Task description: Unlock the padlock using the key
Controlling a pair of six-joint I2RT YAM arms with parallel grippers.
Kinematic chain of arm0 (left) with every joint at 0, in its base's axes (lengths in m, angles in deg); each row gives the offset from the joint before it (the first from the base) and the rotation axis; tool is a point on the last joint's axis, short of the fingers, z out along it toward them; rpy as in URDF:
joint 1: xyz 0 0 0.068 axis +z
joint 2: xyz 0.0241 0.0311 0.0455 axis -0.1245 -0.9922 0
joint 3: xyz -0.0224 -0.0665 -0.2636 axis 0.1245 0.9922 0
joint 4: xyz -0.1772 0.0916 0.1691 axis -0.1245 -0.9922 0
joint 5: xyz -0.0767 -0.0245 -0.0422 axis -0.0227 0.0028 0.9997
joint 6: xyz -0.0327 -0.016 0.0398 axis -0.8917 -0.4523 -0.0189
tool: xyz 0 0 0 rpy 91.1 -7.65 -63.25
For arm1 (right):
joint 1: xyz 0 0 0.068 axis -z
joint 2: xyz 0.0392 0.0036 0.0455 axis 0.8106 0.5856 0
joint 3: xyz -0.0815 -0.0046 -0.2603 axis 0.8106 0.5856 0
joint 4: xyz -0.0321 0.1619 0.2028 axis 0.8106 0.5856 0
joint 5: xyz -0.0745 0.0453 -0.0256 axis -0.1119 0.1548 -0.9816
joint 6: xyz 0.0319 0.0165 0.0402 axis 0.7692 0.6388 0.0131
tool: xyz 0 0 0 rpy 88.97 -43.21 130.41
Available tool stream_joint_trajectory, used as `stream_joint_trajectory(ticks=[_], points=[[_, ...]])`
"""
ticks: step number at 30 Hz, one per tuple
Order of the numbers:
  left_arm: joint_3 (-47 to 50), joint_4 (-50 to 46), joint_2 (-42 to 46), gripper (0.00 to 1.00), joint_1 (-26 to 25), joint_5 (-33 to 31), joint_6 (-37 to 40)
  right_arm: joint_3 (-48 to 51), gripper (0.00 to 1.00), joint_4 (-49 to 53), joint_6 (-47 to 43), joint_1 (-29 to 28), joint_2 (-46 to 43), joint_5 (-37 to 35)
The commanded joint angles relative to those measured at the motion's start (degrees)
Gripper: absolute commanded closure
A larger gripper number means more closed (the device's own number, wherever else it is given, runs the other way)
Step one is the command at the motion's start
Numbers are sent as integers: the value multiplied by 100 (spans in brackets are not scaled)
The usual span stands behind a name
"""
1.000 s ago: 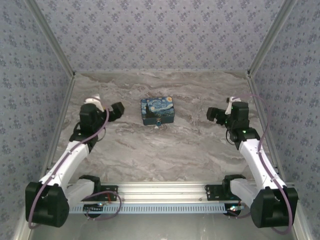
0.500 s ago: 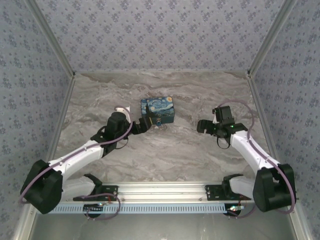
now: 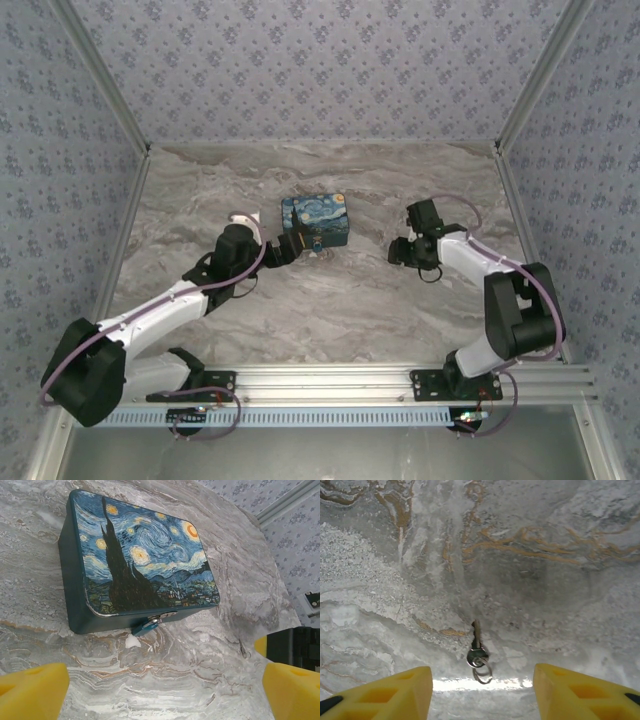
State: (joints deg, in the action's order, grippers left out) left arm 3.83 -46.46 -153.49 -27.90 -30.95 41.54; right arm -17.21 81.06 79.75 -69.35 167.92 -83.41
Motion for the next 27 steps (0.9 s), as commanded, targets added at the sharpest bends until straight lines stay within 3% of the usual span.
stream_joint_trajectory(ticks=[1, 14, 27], points=[[-26, 36, 135, 1, -52, -129, 36, -196, 45, 254, 144, -56, 228, -283], [-30, -147, 238, 1, -50, -301, 112, -222, 69, 260, 272, -190, 535, -329], [-96, -216, 215, 1, -50, -316, 133, -176, 81, 157, 306, -242, 799, -224]])
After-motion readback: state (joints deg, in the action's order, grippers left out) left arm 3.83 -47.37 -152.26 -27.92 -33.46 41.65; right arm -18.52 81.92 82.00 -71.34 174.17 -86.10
